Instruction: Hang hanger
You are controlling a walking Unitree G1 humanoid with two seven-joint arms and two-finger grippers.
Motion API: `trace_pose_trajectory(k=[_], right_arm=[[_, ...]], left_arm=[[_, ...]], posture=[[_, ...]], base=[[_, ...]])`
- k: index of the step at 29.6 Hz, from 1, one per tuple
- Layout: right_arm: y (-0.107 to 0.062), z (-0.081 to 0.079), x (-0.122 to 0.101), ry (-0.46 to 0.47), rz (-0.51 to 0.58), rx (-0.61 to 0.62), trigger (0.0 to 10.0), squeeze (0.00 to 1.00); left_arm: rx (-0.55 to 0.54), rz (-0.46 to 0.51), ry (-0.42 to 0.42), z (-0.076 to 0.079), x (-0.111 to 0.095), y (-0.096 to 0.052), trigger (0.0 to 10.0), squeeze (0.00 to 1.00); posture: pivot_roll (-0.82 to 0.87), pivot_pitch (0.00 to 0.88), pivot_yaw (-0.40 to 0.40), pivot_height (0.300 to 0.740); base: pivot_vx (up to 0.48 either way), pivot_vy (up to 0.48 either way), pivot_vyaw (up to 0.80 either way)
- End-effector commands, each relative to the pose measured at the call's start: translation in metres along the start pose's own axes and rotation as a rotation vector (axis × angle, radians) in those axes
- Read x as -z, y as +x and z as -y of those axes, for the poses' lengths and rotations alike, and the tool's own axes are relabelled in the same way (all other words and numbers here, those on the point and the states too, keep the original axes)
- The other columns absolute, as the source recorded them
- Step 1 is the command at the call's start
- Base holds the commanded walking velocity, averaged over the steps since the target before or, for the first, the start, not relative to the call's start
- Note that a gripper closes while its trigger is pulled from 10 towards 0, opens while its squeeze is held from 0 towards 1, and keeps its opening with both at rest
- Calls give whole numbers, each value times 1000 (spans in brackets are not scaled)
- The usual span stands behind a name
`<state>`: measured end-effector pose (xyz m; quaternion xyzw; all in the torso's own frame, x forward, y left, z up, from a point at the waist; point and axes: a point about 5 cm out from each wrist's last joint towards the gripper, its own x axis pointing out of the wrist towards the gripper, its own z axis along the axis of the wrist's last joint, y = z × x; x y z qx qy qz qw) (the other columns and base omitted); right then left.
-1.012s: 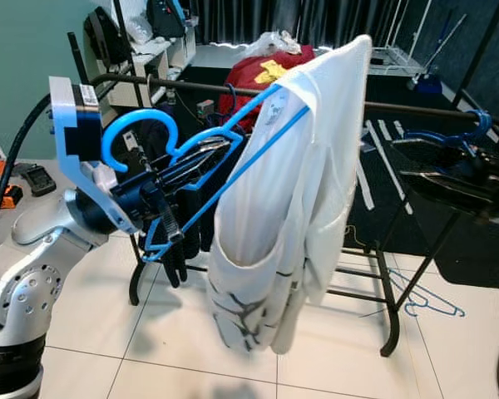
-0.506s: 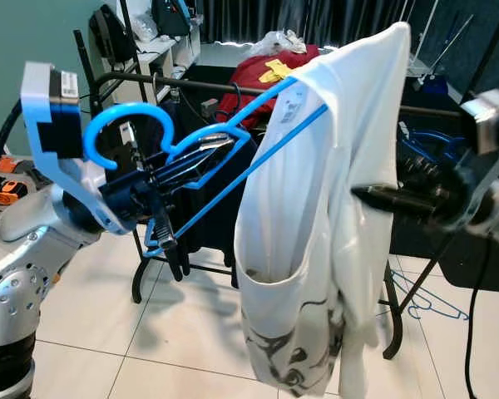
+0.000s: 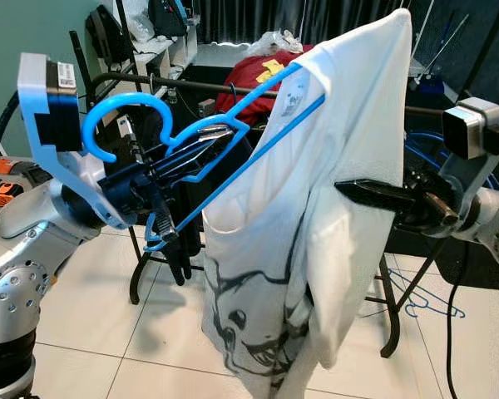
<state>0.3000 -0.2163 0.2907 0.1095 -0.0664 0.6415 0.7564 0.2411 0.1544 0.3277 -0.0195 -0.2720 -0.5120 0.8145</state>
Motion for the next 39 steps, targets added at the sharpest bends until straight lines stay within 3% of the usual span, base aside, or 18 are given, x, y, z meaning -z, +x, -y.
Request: trace_pose_trajectory(k=[1,9,10,11,12,15,16,18,19,20,21,22,23,27,28,29,32,39], right_arm=[[-2,4,-16,-68,74,57,0,0],[-5,10,-51,-134,279,145,0,0],[-9,14,-68,-161,379,199,0,0],[-9,14,-68,-161,379,199,0,0],[-16,21,-82,-180,458,300,0,0],[-21,28,-87,-187,479,389,0,0],[-25,55,-51,-169,247,657,0,0],[-25,55,-51,-169,247,657,0,0],[-28,67,-25,-148,112,782,0,0],[-37,79,20,-91,-56,932,10000,0],[-37,79,20,-91,-56,932,10000,0],[-44,82,48,-57,-159,1016,10000,0],[-59,80,103,8,-334,1125,10000,0],[-68,73,136,46,-444,1177,10000,0],[-74,59,176,107,-516,1210,10000,0],[-74,59,176,107,-516,1210,10000,0],[-77,27,240,195,-548,1239,10000,0],[-83,13,263,269,-438,1278,10000,0]], left_arm=[[-51,4,24,-7,-4,-8,0,0],[-144,-268,64,-19,31,-39,0,0],[-169,-474,80,-20,56,-63,0,0],[-169,-474,80,-20,56,-63,0,0],[-183,-753,82,-17,89,-99,118,0],[-178,-948,73,-10,108,-129,431,0],[-258,-1038,-3,0,126,-160,863,0],[-258,-1038,-3,0,126,-160,863,0],[-291,-1019,-50,5,130,-164,1176,0],[-378,-981,-112,12,143,-168,6667,0],[-378,-981,-112,12,143,-168,6667,0],[-433,-960,-151,17,152,-170,10000,0],[-626,-892,-181,18,167,-176,10000,0],[-760,-851,-203,20,177,-179,10000,0],[-1011,-819,-226,24,189,-194,10000,0],[-1011,-819,-226,24,189,-194,10000,0],[-1441,-726,-310,60,210,-231,10000,0],[-1489,-693,-352,84,214,-242,10000,0]], posture=[[-116,24,-34,736],[-112,22,-32,736],[-111,22,-31,736],[-111,22,-31,736],[-110,22,-31,736],[-109,23,-31,736],[-102,24,-34,736],[-102,24,-34,736],[-101,27,-36,736],[-97,27,-37,736],[-97,27,-37,736],[-97,27,-37,736],[-90,29,-33,736],[-90,29,-33,736],[-60,30,-38,736],[-60,30,-38,736],[-45,24,-29,736],[-27,12,-32,736]], base=[[0,0,0],[0,0,0],[0,0,0],[0,0,0],[0,0,0],[0,0,0],[0,0,0],[0,0,0],[0,0,0],[0,0,0],[0,0,0],[0,0,0],[0,0,0],[0,0,0],[0,0,744],[0,0,744],[0,0,744],[0,0,728]])
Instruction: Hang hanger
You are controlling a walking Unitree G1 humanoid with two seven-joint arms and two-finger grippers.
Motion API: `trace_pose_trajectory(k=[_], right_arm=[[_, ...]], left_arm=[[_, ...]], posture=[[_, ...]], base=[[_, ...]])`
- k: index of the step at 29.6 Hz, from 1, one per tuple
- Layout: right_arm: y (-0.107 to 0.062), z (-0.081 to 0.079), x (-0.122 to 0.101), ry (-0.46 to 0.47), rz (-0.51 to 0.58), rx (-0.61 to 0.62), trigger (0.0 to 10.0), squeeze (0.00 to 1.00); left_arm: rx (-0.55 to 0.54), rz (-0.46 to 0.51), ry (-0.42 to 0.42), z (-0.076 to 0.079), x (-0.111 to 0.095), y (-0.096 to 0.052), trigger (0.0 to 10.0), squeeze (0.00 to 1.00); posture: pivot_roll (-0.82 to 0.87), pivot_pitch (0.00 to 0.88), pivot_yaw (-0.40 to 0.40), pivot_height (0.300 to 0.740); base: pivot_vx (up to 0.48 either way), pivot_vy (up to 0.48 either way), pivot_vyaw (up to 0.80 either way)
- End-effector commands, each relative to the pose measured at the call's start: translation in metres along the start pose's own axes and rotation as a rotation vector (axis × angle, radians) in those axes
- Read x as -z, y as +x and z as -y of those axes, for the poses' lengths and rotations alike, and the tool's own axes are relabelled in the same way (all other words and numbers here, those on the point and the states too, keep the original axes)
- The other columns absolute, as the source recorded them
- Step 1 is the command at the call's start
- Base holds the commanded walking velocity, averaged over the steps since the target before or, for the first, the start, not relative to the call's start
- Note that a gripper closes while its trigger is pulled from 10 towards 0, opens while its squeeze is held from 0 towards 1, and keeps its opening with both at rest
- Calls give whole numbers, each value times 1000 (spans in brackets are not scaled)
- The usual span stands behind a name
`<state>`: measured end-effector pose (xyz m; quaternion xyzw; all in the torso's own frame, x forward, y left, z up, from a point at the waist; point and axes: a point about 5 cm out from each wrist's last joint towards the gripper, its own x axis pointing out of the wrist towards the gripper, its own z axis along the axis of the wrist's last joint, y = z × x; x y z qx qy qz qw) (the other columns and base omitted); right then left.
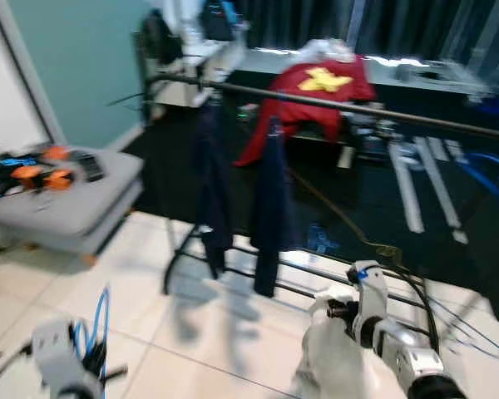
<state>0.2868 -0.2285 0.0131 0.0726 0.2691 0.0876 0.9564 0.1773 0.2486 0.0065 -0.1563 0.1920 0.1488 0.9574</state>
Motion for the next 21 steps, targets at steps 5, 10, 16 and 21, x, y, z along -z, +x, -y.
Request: trace_pose_trajectory(k=[5,10,16,21], right_arm=[[-8,19,2,104,47,6,10000,0],[-9,23,0,108,41,7,10000,0],[-1,11,-2,101,51,2,10000,0],[0,11,-5,98,56,-4,10000,0]], left_arm=[[53,86,13,12,-13,12,10000,0],[11,99,-5,14,-14,19,10000,0],[-8,113,-10,17,-11,24,10000,0],[-23,126,-12,17,-16,29,10000,0]], posture=[[-30,0,-44,736],[-25,0,-55,736],[-33,0,-67,736],[-28,0,-73,736]], base=[[0,0,673],[0,0,673],[0,0,672],[0,0,670]])
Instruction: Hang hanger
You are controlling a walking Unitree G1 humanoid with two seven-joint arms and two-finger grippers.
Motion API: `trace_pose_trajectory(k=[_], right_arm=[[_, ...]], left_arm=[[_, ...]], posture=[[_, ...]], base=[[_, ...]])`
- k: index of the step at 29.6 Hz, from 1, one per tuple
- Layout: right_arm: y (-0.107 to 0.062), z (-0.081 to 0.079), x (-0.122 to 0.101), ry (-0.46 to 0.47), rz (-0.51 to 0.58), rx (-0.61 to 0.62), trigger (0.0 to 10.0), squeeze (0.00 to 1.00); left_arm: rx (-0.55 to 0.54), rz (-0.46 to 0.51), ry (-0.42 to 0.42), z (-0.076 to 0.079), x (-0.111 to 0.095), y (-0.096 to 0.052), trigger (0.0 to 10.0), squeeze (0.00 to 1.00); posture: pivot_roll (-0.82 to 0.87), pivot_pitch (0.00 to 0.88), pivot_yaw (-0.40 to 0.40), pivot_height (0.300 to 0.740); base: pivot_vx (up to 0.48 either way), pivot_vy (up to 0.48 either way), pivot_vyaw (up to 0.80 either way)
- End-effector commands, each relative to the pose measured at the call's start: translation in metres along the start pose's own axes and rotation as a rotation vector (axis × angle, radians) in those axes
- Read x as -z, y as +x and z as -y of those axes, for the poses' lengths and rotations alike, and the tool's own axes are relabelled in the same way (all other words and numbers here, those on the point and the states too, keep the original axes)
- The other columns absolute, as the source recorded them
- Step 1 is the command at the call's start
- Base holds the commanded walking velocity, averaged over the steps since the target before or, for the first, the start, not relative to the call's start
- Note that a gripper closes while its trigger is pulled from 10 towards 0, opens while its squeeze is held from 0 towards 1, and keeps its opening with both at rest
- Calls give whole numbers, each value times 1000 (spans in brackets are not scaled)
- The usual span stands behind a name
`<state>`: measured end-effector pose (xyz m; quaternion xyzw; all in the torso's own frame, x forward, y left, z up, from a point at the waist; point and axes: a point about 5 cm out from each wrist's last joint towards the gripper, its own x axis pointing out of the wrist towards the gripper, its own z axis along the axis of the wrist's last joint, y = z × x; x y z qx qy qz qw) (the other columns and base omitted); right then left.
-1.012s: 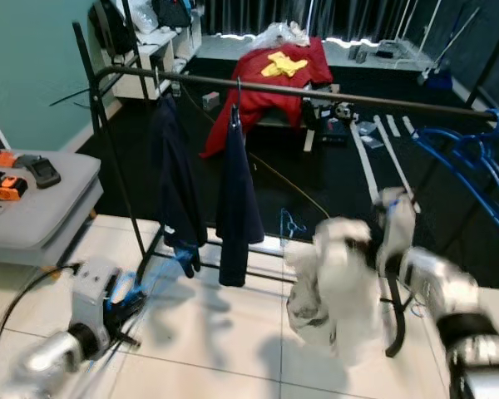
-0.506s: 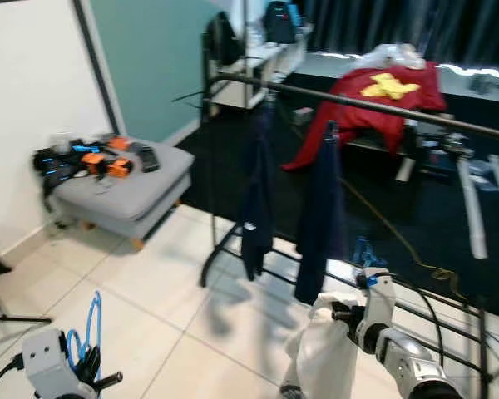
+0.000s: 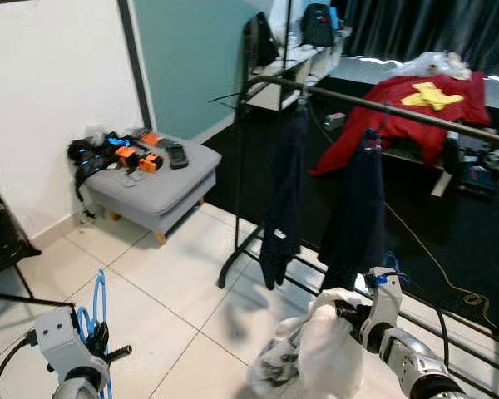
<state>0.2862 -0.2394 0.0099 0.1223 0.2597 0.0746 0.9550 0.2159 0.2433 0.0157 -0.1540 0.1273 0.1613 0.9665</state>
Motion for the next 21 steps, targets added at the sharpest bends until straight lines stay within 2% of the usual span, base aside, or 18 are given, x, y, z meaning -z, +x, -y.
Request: trace_pose_trajectory(k=[1,7,13,20,21], right_arm=[[2,-1,-7,-1,30,-5,10000,0],[5,-5,-8,0,27,-7,10000,0],[5,-5,-8,8,36,0,10000,0],[4,-4,-9,-17,37,-20,10000,0],[5,-5,-9,-20,46,-17,10000,0]], left_arm=[[-22,0,7,-4,1,1,10000,0],[-55,14,5,-12,-3,13,10000,0],[-26,0,32,-11,-6,17,10000,0],[-26,4,20,-14,-8,17,10000,0],[-22,-44,21,-16,-1,18,10000,0]], posture=[[-33,0,-77,736],[-30,0,-66,736],[-33,0,-65,736],[-4,0,-60,736],[-10,0,-49,736]], base=[[0,0,669],[0,0,674],[0,0,670],[0,0,646],[-480,0,650]])
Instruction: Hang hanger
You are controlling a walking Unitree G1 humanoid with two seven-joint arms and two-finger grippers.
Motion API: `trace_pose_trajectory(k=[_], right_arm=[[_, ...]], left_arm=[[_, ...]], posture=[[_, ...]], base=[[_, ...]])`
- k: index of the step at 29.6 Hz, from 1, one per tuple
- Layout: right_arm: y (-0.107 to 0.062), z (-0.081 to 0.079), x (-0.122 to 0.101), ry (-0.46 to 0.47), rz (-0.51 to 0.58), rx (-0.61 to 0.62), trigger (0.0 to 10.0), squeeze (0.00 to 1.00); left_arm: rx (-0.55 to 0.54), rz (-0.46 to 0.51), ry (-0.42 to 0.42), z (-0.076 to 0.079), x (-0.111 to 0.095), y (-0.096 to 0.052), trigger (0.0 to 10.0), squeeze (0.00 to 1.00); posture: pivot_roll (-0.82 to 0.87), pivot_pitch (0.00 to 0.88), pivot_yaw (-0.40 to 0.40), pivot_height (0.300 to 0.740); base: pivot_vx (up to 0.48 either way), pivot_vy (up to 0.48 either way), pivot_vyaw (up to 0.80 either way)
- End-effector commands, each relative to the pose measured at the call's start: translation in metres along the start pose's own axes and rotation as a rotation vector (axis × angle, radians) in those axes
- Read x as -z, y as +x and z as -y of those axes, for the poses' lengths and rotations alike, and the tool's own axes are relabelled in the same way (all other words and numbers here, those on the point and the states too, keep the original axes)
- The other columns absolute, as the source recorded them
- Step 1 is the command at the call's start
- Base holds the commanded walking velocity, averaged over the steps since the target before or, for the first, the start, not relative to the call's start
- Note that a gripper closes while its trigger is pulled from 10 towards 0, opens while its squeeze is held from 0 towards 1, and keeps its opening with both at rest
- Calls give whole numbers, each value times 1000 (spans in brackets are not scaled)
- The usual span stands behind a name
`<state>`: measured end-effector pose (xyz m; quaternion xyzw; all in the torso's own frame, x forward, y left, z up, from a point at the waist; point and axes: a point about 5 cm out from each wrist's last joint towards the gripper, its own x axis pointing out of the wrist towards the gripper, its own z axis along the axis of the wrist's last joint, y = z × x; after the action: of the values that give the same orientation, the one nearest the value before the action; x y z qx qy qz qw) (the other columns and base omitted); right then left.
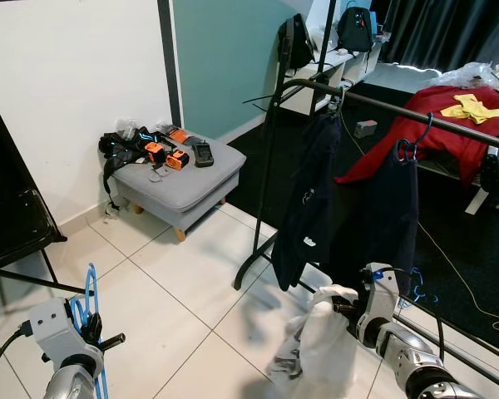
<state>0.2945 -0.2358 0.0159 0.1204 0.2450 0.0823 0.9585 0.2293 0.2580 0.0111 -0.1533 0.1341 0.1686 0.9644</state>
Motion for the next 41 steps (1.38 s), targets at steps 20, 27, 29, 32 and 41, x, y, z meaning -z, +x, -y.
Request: trace_pose_trajectory(k=[20,27,29,32,41], right_arm=[[22,-42,-10,-20,50,-78,10000,0],[23,-45,-12,-24,62,-84,10000,0],[23,-45,-12,-24,64,-85,10000,0],[24,-45,-13,-28,64,-88,10000,0],[22,-42,-10,-22,51,-79,10000,0]], left_arm=[[-41,-79,42,-40,6,4,10000,0],[-78,-128,37,-73,12,-6,10000,0],[-88,-142,37,-82,15,-12,10000,0],[-105,-157,32,-95,17,-19,10000,0],[-49,-103,41,-91,13,-16,10000,0]], posture=[[-16,0,-14,736],[-20,0,-3,736],[-20,0,-2,736],[-18,0,-10,736],[-35,0,-18,736]], base=[[-72,0,647],[0,0,644],[0,0,644],[0,0,648],[0,0,645]])
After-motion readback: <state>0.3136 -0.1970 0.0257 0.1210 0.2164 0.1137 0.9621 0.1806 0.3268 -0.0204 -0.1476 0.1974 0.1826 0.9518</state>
